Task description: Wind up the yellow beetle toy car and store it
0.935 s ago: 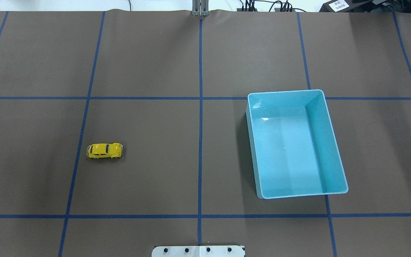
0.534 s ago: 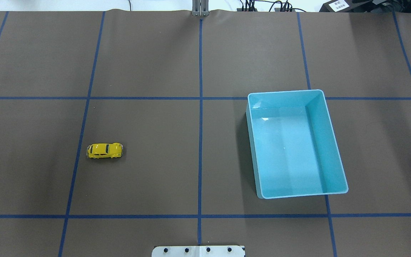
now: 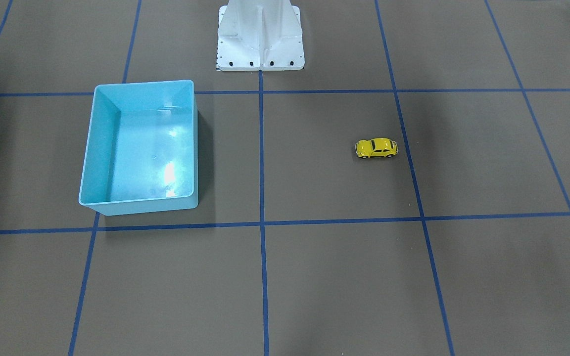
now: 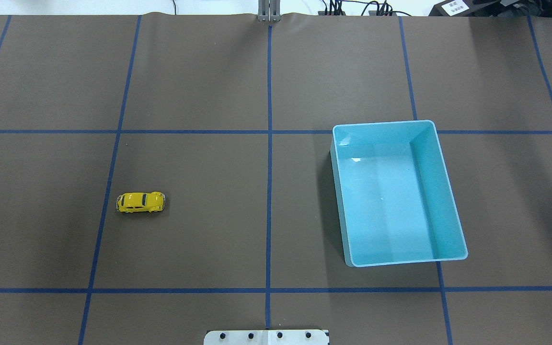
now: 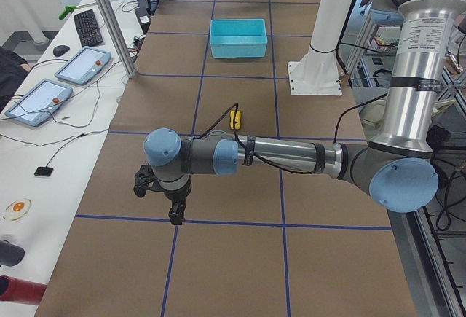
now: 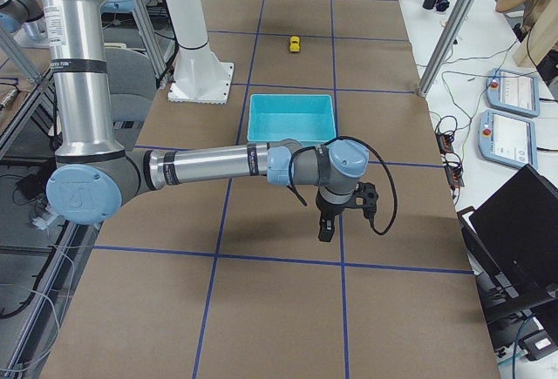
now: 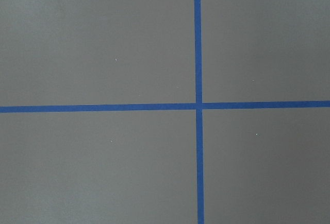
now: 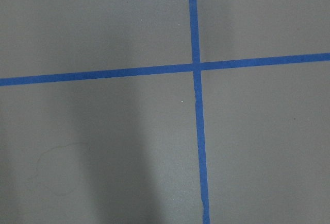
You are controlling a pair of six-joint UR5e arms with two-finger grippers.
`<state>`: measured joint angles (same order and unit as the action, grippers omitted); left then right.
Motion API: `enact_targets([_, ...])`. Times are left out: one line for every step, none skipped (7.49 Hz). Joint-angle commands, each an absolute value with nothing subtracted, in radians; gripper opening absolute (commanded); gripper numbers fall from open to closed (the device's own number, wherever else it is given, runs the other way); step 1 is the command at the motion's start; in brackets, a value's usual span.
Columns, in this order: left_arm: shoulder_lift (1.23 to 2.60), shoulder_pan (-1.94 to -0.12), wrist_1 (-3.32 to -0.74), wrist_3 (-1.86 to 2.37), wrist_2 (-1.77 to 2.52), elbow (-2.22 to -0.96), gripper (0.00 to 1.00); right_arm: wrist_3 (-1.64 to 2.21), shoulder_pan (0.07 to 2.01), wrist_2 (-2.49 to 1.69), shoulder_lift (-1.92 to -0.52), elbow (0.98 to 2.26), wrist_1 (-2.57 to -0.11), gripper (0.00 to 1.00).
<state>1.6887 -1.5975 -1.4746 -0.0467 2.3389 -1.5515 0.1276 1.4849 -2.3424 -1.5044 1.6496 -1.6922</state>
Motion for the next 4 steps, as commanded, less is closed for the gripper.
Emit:
enact_targets([1.690, -1.597, -1.476, -0.051, 2.344, -1.554, 1.00, 0.130, 1.485, -2.324, -1.502, 1.652, -1.692, 1.00])
enact_targets([1.695, -1.597, -1.474, -0.052, 2.341, -1.555, 1.00, 0.129, 1.486, -2.324, -1.508, 1.655, -1.692, 1.00])
enact_targets([1.690, -1.597, -1.474, -0.052, 2.339, -1.584, 1.00, 0.129, 1.485, -2.322, -1.511, 1.666, -1.692, 1.00])
enact_targets([1.693, -1.592, -1.468, -0.052, 2.339, -1.616, 1.00, 0.121, 1.485, -2.295, -1.512, 1.667, -1.692, 1.00])
